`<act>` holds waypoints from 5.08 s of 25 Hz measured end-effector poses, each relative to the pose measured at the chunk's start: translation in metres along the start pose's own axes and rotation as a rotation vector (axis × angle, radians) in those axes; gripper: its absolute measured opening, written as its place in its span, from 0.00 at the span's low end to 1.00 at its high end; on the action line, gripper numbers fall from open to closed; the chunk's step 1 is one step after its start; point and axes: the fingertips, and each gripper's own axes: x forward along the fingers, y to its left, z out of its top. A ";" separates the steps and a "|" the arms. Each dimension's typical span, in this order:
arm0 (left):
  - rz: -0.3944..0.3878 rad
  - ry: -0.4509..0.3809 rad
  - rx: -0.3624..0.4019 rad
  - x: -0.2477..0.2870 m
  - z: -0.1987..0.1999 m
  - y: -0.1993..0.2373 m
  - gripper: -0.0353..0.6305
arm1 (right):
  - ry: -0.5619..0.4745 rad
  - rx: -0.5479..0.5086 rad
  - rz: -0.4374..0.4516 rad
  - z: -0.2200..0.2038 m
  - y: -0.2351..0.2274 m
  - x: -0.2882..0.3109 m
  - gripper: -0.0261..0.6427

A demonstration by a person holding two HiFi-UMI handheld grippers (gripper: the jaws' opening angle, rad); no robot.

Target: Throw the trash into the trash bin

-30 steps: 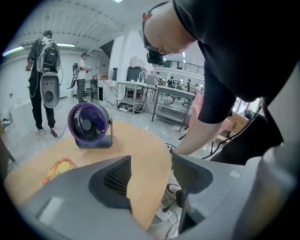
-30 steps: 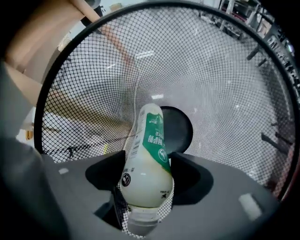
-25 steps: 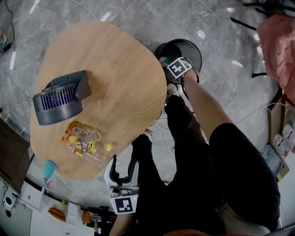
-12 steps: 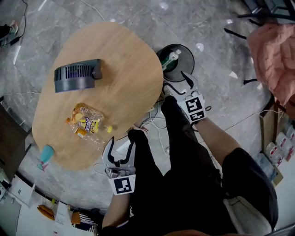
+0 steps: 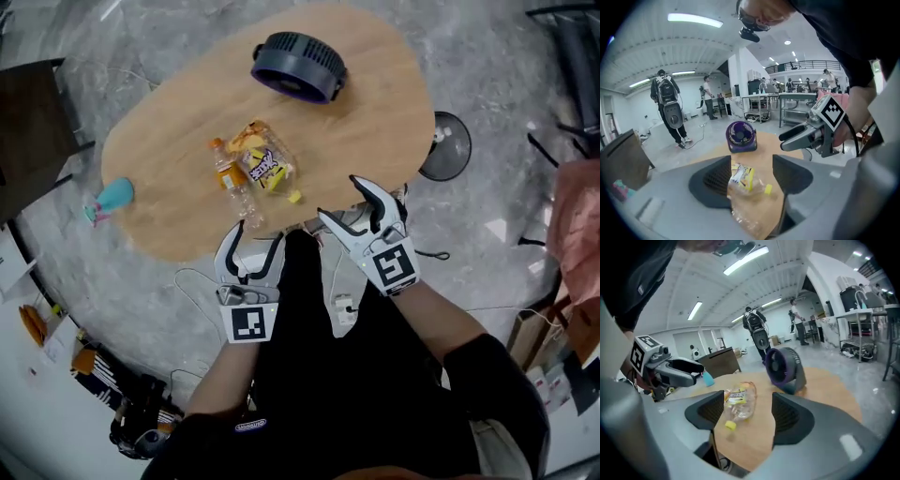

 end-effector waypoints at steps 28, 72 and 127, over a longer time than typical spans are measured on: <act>0.075 0.006 -0.098 -0.080 -0.094 0.062 0.48 | 0.442 -0.009 -0.069 -0.119 0.057 0.121 0.30; 0.223 0.248 -0.028 0.055 -0.144 0.089 0.48 | -0.111 0.081 -0.192 0.018 -0.079 -0.102 0.29; 0.095 0.244 -0.004 0.144 -0.093 0.008 0.47 | 0.644 0.280 -0.501 -0.370 -0.311 -0.137 0.34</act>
